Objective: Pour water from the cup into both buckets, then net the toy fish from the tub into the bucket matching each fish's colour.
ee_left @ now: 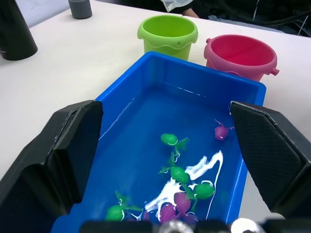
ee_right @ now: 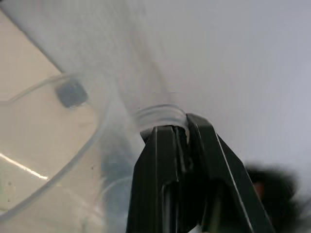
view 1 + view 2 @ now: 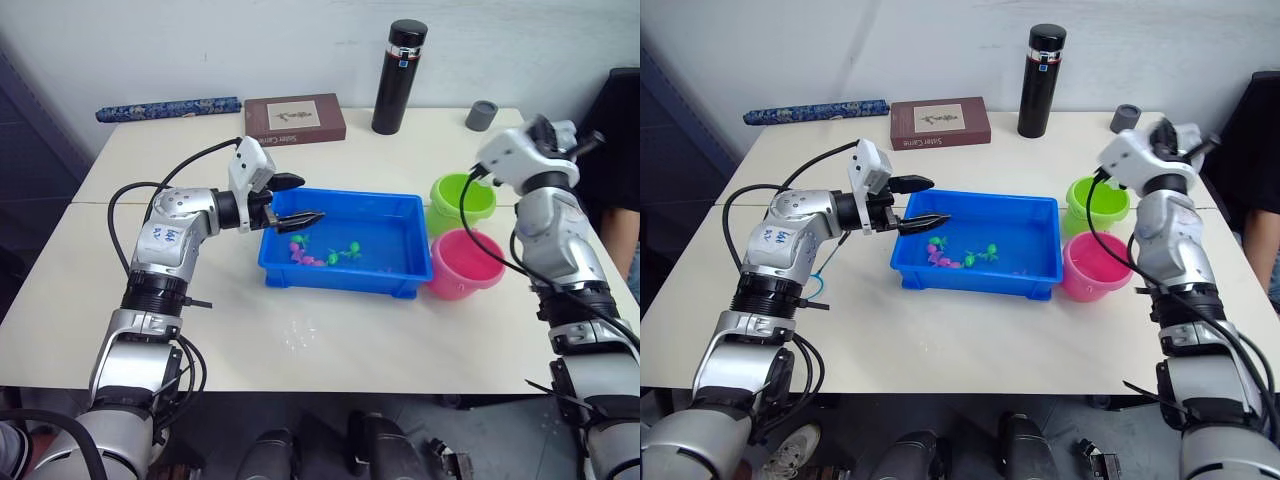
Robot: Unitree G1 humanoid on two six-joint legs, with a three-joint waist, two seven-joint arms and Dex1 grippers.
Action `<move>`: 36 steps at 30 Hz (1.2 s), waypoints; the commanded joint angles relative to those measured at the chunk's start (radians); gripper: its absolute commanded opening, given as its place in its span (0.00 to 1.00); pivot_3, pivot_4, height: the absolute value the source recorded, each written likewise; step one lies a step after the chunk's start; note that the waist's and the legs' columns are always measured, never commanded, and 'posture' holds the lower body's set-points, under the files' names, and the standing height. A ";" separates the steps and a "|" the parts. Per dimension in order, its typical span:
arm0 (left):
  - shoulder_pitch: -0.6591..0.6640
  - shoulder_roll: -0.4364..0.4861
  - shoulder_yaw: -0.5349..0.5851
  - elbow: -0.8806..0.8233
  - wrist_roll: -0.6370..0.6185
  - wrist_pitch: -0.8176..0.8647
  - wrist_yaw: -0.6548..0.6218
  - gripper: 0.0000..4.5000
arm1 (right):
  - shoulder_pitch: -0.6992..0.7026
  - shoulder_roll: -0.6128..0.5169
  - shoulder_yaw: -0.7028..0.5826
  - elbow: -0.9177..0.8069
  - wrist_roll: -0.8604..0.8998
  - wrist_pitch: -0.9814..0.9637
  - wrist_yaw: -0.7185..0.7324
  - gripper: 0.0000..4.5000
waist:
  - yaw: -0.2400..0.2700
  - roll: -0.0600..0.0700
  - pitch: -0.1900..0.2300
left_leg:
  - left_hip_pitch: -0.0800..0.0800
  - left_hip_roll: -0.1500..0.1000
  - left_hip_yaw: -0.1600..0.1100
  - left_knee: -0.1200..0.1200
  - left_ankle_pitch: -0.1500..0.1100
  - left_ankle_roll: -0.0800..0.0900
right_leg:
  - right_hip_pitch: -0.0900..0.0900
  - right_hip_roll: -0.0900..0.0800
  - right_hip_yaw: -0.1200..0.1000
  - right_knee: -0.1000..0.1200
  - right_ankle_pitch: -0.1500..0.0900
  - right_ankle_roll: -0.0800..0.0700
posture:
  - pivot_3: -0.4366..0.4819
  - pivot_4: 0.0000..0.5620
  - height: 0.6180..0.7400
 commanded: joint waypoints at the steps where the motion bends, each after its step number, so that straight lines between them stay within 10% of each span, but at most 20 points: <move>1: -0.012 0.006 0.022 -0.042 -0.020 0.000 -0.005 1.00 | 0.045 0.038 -0.264 -0.125 0.223 0.151 -0.001 0.02 | -0.001 0.000 0.000 | 0.000 0.000 0.000 0.000 0.000 0.000 | 0.000 0.000 0.000 0.000 0.000 0.000 | 0.48 0.27 1.00; 12: 0.018 0.000 0.010 -0.135 -0.109 0.074 -0.109 1.00 | 0.164 0.254 -0.572 -0.254 0.537 0.295 -0.104 0.02 | -0.012 0.000 0.000 | 0.001 0.001 0.001 -0.001 0.000 0.000 | -0.001 0.001 0.002 0.002 0.000 0.000 | 0.48 0.27 1.00; 28: 0.053 0.016 -0.003 -0.167 -0.094 0.065 -0.153 1.00 | 0.234 0.263 -0.520 -0.096 0.591 0.152 -0.145 0.02 | -0.025 0.001 0.000 | 0.001 0.001 0.001 -0.001 0.000 0.000 | 0.000 0.000 0.003 0.002 0.000 0.000 | 0.48 0.27 1.00; 36: 0.058 0.009 -0.010 -0.160 -0.085 0.059 -0.144 1.00 | 0.408 0.206 -0.470 -0.354 0.613 0.408 -0.098 0.79 | -0.024 0.001 0.000 | 0.001 0.001 0.001 -0.002 0.000 0.000 | -0.001 0.000 0.003 0.002 0.000 0.000 | 0.48 0.27 1.00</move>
